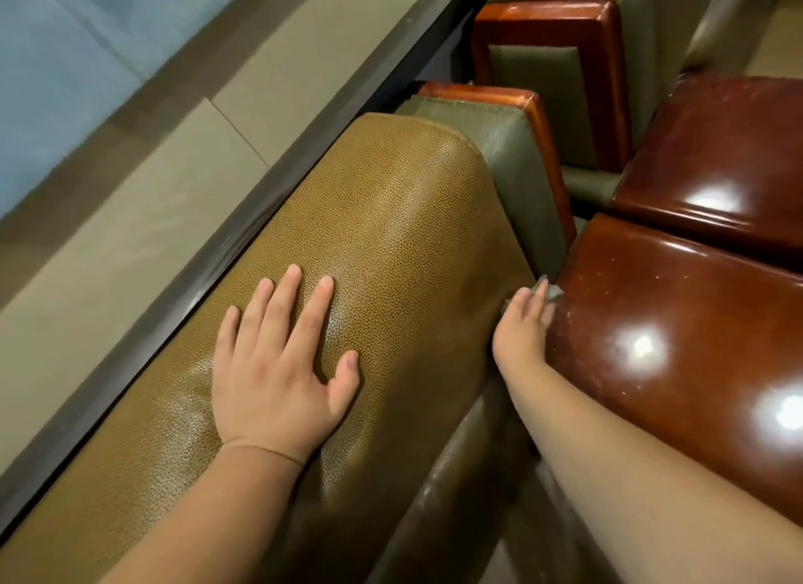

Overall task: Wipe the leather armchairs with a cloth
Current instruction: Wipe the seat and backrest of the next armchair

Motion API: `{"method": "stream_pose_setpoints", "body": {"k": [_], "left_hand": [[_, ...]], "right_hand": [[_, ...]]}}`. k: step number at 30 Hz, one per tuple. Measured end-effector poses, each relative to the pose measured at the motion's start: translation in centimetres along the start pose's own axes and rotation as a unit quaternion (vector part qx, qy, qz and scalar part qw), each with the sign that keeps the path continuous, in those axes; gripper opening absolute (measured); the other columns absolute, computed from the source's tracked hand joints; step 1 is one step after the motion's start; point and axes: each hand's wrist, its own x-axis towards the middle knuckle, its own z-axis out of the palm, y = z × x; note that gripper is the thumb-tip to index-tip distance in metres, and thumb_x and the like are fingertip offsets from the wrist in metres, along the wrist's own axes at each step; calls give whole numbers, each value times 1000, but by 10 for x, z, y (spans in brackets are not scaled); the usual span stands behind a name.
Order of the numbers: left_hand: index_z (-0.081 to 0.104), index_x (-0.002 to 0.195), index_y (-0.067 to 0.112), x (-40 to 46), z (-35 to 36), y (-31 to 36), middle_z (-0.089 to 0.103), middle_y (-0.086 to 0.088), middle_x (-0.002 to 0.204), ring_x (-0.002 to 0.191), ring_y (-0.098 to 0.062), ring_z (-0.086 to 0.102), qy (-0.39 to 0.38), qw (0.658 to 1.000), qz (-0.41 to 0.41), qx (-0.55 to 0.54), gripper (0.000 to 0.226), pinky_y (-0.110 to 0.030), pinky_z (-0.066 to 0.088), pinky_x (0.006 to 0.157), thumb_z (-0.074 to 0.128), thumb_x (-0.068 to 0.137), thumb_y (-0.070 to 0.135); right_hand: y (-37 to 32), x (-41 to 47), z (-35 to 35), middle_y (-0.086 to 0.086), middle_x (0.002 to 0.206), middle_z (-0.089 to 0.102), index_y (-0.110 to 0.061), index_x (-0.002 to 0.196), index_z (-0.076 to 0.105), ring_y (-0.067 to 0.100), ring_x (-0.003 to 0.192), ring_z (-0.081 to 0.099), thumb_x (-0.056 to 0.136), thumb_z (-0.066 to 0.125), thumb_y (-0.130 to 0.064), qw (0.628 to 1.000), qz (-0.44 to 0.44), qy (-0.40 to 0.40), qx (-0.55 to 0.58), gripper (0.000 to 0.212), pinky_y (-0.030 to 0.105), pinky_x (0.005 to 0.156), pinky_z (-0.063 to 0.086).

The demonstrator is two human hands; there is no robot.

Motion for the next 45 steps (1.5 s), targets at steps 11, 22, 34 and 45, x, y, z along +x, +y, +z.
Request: {"method": "stream_pose_setpoints", "body": {"k": [11,22,34,45], "left_hand": [[48,158,25,2,0,2,43,-10,164,150,-37,42,4,1000,-9,-6,73,-60,32,121,52,92,57],[47,158,27,-1,-2,3,44,-9,164,150,-36,42,2,1000,-13,-17,72,-60,33,120,51,93,56],[45,159,30,-2,-5,0,42,-5,166,153,-33,39,-14,999,-22,-27,65,-58,28,124,42,99,54],[45,159,31,-2,-1,-1,41,-4,166,153,-31,39,-17,999,-19,-34,63,-58,28,123,42,100,52]], "right_hand": [[24,11,-1,21,172,-3,-11,165,8,38,158,-4,103,5,-56,993,-28,-25,-109,77,47,127,-1],[30,-96,22,25,170,-11,-37,161,-20,41,159,-3,104,9,-60,948,-295,-61,-100,68,57,128,13],[32,-168,44,24,169,-16,-35,160,-24,35,158,-16,107,15,-52,929,-343,-109,-84,68,46,130,0],[16,-210,52,12,164,-37,-27,159,-27,23,153,-35,100,4,-61,935,-299,-183,-57,75,30,123,-18]]}}
